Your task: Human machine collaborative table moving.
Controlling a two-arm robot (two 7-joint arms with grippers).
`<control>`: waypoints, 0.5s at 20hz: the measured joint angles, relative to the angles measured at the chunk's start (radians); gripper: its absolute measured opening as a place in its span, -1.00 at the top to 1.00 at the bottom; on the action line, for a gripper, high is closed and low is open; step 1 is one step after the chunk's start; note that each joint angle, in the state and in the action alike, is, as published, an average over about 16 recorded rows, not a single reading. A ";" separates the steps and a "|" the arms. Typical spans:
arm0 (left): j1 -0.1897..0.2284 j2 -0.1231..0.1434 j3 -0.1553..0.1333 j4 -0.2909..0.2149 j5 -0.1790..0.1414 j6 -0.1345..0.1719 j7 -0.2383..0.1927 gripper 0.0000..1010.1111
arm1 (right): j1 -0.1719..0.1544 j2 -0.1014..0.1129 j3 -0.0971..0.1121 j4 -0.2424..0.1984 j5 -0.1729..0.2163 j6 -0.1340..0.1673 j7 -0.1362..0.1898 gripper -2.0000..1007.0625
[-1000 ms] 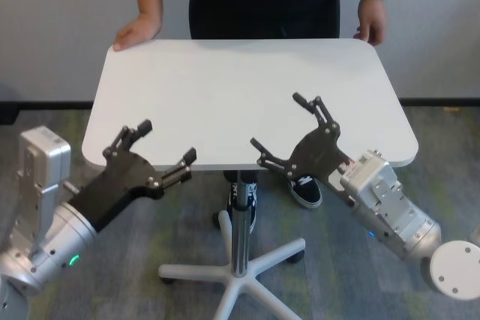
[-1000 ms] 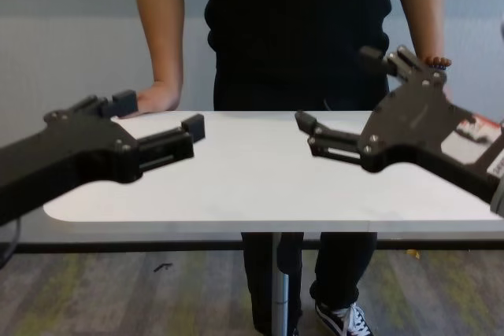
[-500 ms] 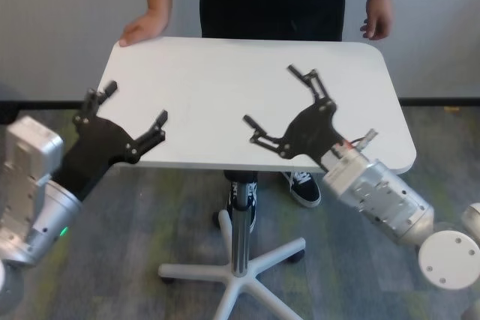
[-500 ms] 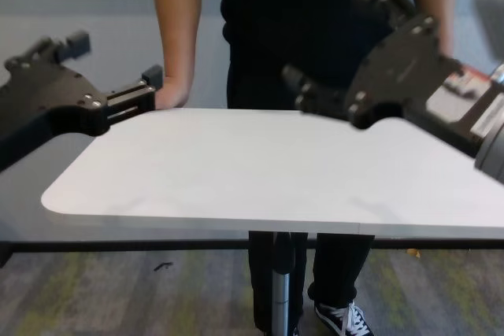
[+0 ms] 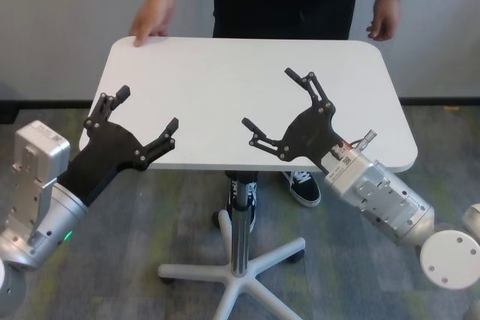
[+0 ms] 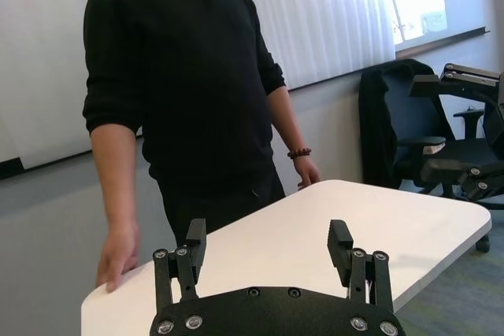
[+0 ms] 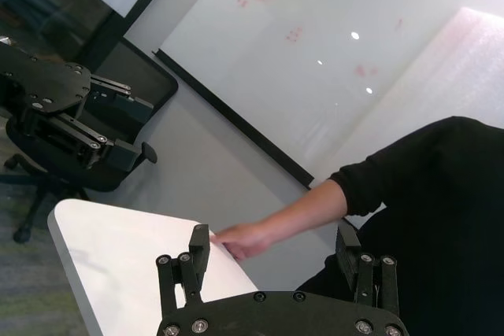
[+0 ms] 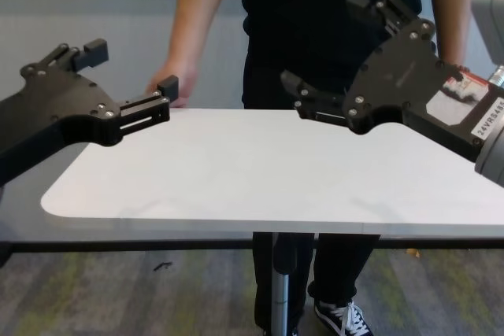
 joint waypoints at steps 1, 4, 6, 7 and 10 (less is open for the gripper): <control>0.000 0.001 0.000 -0.002 -0.005 0.005 -0.003 -0.98 | 0.000 0.000 0.000 0.000 0.003 0.000 0.001 -1.00; 0.002 0.003 0.001 -0.006 -0.018 0.017 -0.009 -0.98 | -0.001 0.001 0.001 0.000 0.009 0.001 0.004 -1.00; 0.003 0.004 0.002 -0.008 -0.024 0.023 -0.012 -0.98 | -0.001 0.001 0.001 0.000 0.013 0.001 0.005 -1.00; 0.003 0.005 0.002 -0.009 -0.027 0.026 -0.013 -0.98 | -0.001 0.001 0.001 0.000 0.014 0.002 0.006 -1.00; 0.004 0.005 0.002 -0.011 -0.033 0.031 -0.016 -0.98 | -0.001 0.002 0.001 0.000 0.017 0.002 0.007 -1.00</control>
